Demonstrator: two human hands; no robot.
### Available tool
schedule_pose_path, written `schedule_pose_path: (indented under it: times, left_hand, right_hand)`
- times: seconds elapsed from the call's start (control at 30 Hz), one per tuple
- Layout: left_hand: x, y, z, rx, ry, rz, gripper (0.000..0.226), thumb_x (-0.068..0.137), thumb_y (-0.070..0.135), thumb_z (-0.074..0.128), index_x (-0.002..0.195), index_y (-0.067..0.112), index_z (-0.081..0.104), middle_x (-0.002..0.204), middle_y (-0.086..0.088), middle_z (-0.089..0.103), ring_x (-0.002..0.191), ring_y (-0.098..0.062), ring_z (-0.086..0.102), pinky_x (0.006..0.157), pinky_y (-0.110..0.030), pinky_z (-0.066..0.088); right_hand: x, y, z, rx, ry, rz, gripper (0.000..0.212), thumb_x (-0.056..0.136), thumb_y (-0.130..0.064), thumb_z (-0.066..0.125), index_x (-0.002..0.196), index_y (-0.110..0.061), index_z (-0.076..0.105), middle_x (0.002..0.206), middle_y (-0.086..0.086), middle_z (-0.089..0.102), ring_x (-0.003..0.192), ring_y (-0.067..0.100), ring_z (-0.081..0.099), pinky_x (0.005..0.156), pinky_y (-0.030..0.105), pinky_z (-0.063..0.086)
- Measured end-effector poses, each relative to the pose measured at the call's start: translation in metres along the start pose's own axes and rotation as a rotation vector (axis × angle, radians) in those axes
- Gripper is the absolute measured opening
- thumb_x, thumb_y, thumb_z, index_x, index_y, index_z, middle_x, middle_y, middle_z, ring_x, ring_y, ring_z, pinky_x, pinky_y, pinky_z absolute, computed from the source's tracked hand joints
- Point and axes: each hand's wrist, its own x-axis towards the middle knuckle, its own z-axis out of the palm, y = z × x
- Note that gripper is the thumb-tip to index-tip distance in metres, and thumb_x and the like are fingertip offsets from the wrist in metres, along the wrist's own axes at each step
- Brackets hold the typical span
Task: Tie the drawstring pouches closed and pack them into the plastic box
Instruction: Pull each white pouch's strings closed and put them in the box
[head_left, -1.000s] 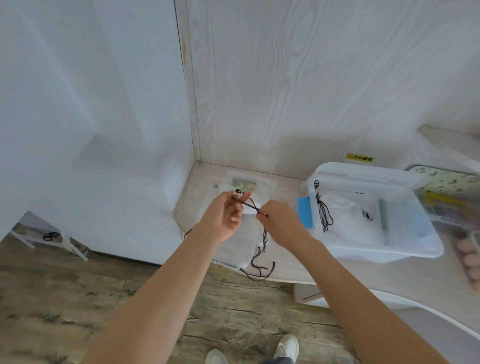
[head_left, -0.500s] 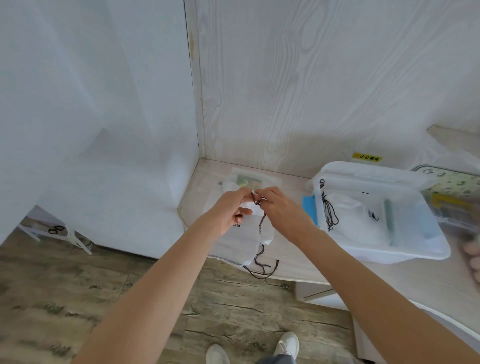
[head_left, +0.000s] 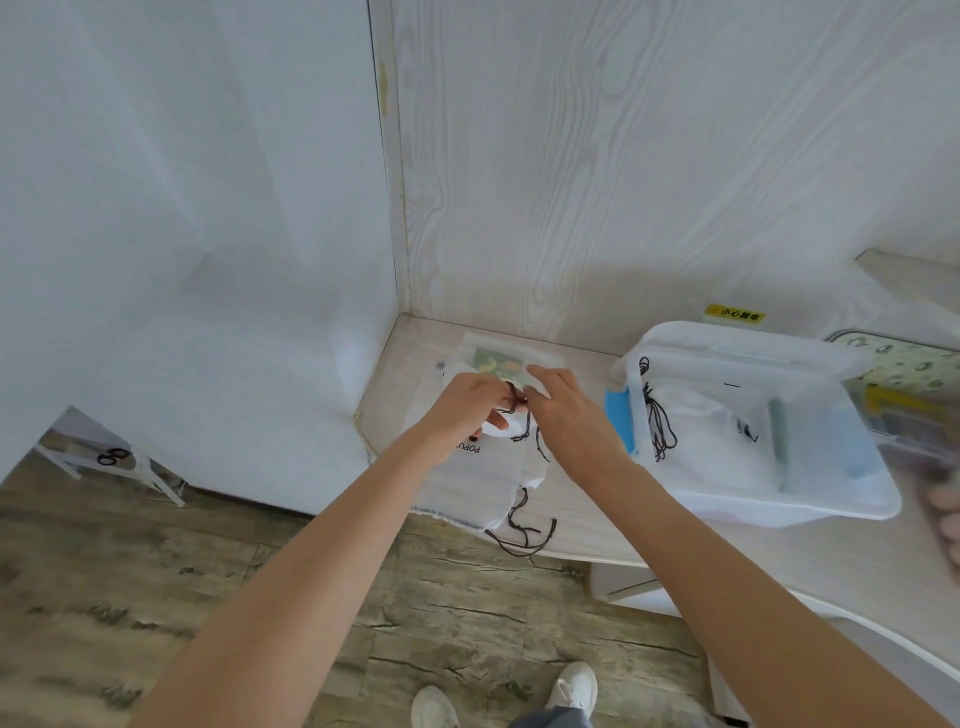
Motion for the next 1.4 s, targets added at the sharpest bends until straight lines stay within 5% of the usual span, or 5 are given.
schedule_pose_path:
  times: [0.3,0.77,0.97,1.07,1.4]
  left_hand:
    - [-0.001,-0.006,0.007,-0.238,0.092,-0.094,0.022,0.089,0.01,0.052,0.08,0.017,0.07,0.077,0.0,0.068,0.05,-0.003,0.055,0.051,-0.02,0.032]
    - [-0.005,0.001,0.01,-0.26,0.11,-0.126,0.013,0.085,0.003,0.063,0.077,0.013,0.068,0.07,0.001,0.063,0.057,-0.005,0.057,0.053,-0.017,0.037]
    - [-0.007,0.001,0.01,-0.345,0.306,-0.107,0.013,0.08,0.0,0.065,0.074,0.011,0.062,0.067,-0.004,0.059,0.038,0.0,0.052,0.04,-0.017,0.031]
    - [-0.007,0.0,0.01,-0.457,0.42,-0.14,0.016,0.081,0.0,0.062,0.08,0.013,0.054,0.074,-0.006,0.057,0.045,-0.006,0.053,0.038,-0.017,0.034]
    - [-0.018,-0.003,-0.001,-1.024,0.388,-0.048,0.013,0.089,-0.003,0.044,0.088,0.009,0.05,0.073,-0.006,0.059,0.071,-0.017,0.061,0.075,-0.026,0.051]
  right_hand:
    - [0.005,-0.007,0.009,0.406,0.093,0.322,0.023,0.094,-0.019,0.051,0.109,-0.017,0.067,0.11,0.006,0.052,0.097,0.019,0.047,0.075,0.03,0.043]
    - [0.002,-0.019,0.008,0.601,0.272,0.431,0.009,0.085,-0.006,0.058,0.09,-0.012,0.063,0.085,0.003,0.063,0.076,0.019,0.057,0.065,0.035,0.05]
    - [-0.002,-0.015,0.007,0.645,0.248,0.452,0.002,0.088,-0.015,0.06,0.088,-0.014,0.06,0.086,-0.004,0.058,0.074,0.013,0.055,0.063,0.027,0.049]
    - [-0.002,-0.012,0.006,0.874,0.222,0.551,0.006,0.088,-0.015,0.062,0.084,-0.012,0.058,0.087,0.0,0.061,0.074,0.011,0.055,0.062,0.013,0.042]
    - [0.005,-0.011,-0.001,1.866,0.208,0.873,0.004,0.095,-0.007,0.047,0.093,-0.01,0.048,0.09,0.008,0.07,0.083,0.018,0.066,0.075,0.028,0.049]
